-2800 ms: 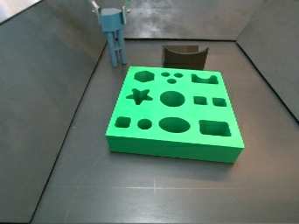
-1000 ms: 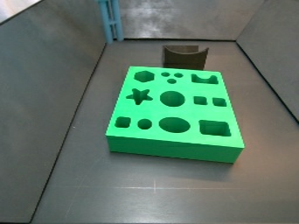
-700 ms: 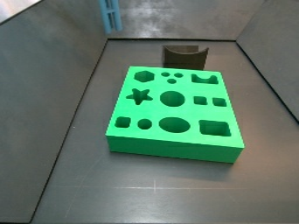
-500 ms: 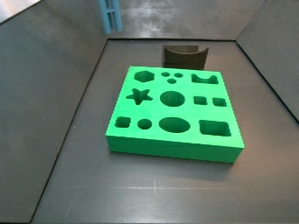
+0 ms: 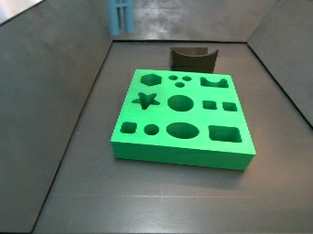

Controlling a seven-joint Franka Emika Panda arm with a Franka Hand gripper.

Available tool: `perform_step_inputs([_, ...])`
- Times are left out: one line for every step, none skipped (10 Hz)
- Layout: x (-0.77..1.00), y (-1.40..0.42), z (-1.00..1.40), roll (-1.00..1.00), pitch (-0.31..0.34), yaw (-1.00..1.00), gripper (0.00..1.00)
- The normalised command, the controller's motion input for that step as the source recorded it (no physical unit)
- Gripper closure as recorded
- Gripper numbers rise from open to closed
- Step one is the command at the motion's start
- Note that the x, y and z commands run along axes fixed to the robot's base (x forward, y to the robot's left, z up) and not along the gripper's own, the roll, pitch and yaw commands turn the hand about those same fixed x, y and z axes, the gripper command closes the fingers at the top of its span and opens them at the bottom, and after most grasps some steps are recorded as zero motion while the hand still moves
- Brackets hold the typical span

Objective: Pick up the 3 prong object. Move up. Move to above the board. Insert the 3 prong object.
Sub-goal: Move to above the board, then insert the 3 prong object.

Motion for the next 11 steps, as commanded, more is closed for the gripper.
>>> perform_step_inputs([0.48,-1.0,0.37,-0.01,0.1,0.02,1.0])
perform_step_inputs([0.5,-1.0,0.37,0.01,0.113,0.01,1.0])
perform_step_inputs([0.51,-1.0,0.37,0.01,0.122,0.01,1.0])
perform_step_inputs([0.54,-0.94,0.35,0.03,0.137,0.0,1.0])
perform_step_inputs([0.46,-0.75,0.28,0.04,0.135,0.0,1.0])
perform_step_inputs([0.25,-0.34,0.13,0.08,0.134,0.0,1.0])
perform_step_inputs([0.18,-0.22,0.08,0.08,0.117,0.01,1.0])
perform_step_inputs([0.04,0.0,-0.04,-0.01,0.0,0.0,1.0])
perform_step_inputs([0.42,0.17,-0.17,-0.07,0.0,0.35,1.0])
perform_step_inputs([0.49,0.31,-0.17,-0.08,0.0,0.36,1.0])
perform_step_inputs([0.49,0.36,-0.19,-0.1,0.0,0.33,1.0])
